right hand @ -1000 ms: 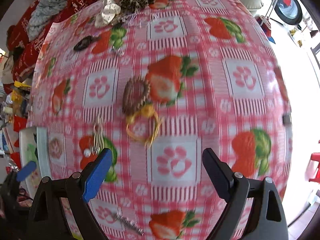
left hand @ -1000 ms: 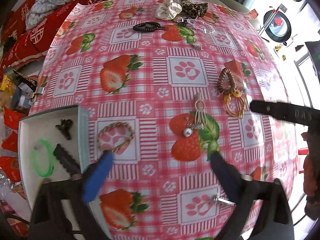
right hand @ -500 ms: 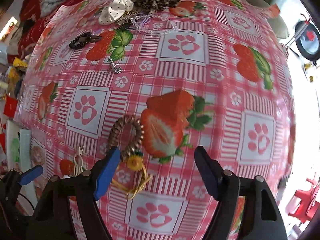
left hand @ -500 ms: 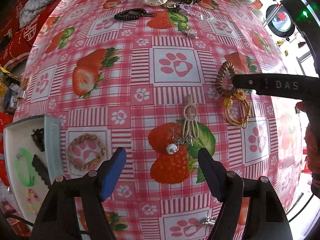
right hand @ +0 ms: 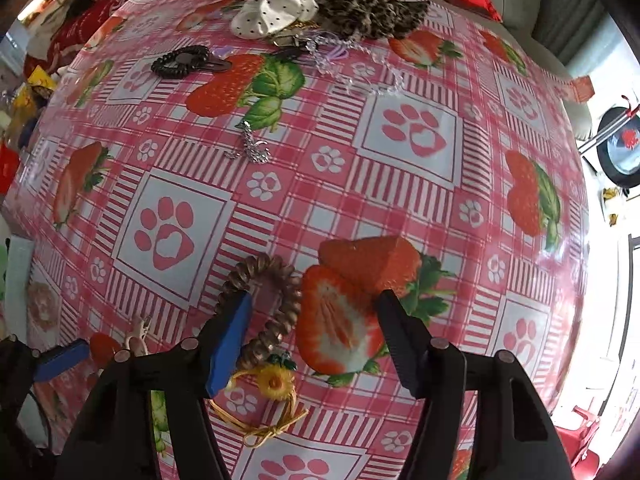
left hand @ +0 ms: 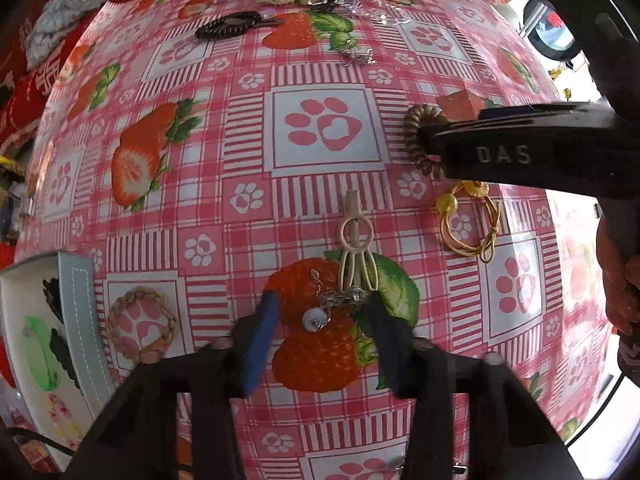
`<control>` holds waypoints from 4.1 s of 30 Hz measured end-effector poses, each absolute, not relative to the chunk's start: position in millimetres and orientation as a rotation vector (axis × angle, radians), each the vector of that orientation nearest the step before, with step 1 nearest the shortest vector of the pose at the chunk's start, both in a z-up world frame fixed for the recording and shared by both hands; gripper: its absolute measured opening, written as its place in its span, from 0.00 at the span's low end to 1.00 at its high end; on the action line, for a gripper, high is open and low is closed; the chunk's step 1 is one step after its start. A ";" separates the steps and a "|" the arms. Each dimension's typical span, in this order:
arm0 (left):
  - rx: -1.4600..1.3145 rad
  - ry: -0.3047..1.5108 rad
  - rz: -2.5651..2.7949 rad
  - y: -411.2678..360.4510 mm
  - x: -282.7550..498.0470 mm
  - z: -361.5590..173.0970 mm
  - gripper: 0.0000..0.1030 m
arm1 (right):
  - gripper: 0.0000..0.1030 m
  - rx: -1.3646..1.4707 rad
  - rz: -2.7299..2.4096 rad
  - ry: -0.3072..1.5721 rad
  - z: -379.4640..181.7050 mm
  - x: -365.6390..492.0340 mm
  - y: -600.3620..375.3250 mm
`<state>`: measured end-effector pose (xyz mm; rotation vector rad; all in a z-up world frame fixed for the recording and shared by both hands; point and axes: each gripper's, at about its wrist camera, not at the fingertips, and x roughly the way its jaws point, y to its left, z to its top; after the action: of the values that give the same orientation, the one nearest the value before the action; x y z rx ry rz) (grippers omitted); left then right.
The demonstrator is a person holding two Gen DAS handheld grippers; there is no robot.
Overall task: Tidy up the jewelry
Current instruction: 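Grasp the brown coil hair tie with the right gripper while the left gripper approaches the silver pendant, then carry the brown coil hair tie and silver pendant into the white tray and release both, then grasp the braided brown bracelet with the left gripper while the right gripper approaches the yellow hair tie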
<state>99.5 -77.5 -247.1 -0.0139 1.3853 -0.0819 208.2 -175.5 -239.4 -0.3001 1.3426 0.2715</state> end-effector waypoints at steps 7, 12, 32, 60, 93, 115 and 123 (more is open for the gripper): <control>-0.065 1.395 -0.100 -84.5 109.1 -245.7 0.21 | 0.15 -0.299 0.312 1.329 -235.6 201.8 -159.6; -0.106 1.379 -0.105 -78.4 100.4 -233.3 0.21 | 0.12 -0.174 0.313 1.349 -230.4 206.1 -169.9; -0.177 1.327 -0.032 -43.6 66.0 -196.0 0.22 | 0.12 0.089 0.387 1.385 -190.5 179.6 -227.6; -0.254 1.246 0.163 180.9 1.7 -184.0 0.22 | 0.12 0.007 0.662 1.443 -170.3 67.1 -7.5; -0.220 1.317 0.121 216.9 22.6 -244.9 0.22 | 0.14 -0.193 0.699 1.572 -239.7 -1.5 90.1; -0.216 1.252 0.178 212.6 12.4 -219.1 1.00 | 0.54 -0.190 0.816 1.457 -182.2 -13.1 69.8; -0.180 1.229 0.201 198.9 4.9 -199.4 1.00 | 0.65 -0.104 0.715 1.464 -168.5 -8.1 12.5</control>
<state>4.9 198.9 -199.4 -0.1799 1.2294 0.2010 -8.1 12.5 -168.5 -0.1038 1.4639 0.7151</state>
